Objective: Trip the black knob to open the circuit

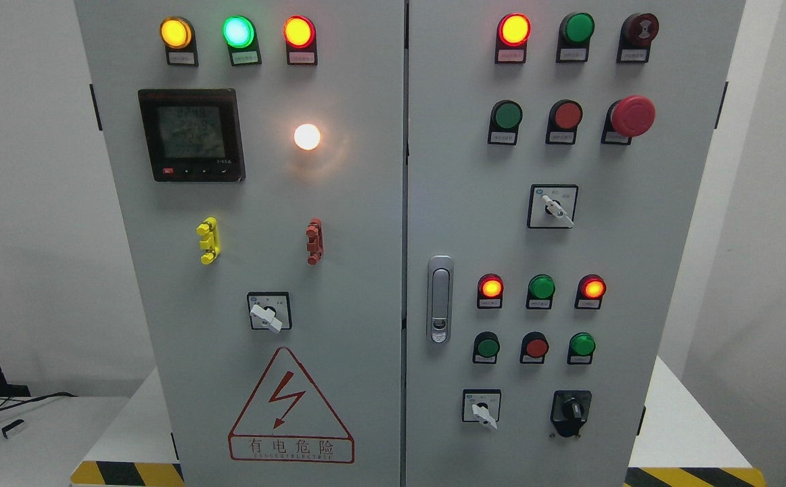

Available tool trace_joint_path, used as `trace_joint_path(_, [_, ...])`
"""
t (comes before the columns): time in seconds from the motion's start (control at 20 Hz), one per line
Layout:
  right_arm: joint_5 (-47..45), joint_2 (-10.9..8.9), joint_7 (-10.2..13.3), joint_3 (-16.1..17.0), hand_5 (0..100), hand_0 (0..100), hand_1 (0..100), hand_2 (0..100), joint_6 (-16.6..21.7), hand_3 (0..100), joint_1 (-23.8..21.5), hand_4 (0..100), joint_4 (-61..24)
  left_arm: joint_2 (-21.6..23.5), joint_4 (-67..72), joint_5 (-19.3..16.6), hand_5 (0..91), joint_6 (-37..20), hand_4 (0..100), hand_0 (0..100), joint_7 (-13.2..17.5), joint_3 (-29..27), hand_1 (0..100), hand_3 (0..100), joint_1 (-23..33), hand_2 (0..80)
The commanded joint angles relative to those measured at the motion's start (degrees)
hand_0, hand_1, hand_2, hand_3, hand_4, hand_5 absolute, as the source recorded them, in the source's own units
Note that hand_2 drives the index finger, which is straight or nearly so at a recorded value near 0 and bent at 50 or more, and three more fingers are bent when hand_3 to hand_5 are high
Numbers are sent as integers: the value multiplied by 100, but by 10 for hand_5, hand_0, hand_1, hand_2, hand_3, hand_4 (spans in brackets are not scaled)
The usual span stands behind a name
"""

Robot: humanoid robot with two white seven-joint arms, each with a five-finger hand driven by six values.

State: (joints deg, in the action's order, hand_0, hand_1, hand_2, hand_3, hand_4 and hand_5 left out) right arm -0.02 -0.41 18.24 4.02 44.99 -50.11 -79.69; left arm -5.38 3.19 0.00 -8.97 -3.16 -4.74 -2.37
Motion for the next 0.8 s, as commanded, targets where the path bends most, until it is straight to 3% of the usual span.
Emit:
trace_joint_path(0.0, [81, -73, -13, 467, 843, 280, 687, 283, 1558, 703, -8, 733, -1724, 2, 6, -176, 0, 1, 0, 120, 0, 0, 389, 0, 0, 0])
trace_joint_path(0.2, [46, -64, -13, 521, 868, 287, 660, 285, 680, 698, 361, 736, -2242, -7, 6, -176, 0, 1, 0, 120, 0, 0, 389, 0, 0, 0])
trace_joint_path(0.5, [81, -29, -13, 521, 878, 292, 652, 333, 29, 697, 615, 739, -3104, 2, -3, -176, 0, 1, 0, 120, 0, 0, 389, 0, 0, 0])
trace_joint_path(0.75, [54, -29, -22, 539, 886, 295, 652, 363, -1060, 707, 1073, 754, -3570, 2, -3, -176, 0, 1, 0, 120, 0, 0, 389, 0, 0, 0])
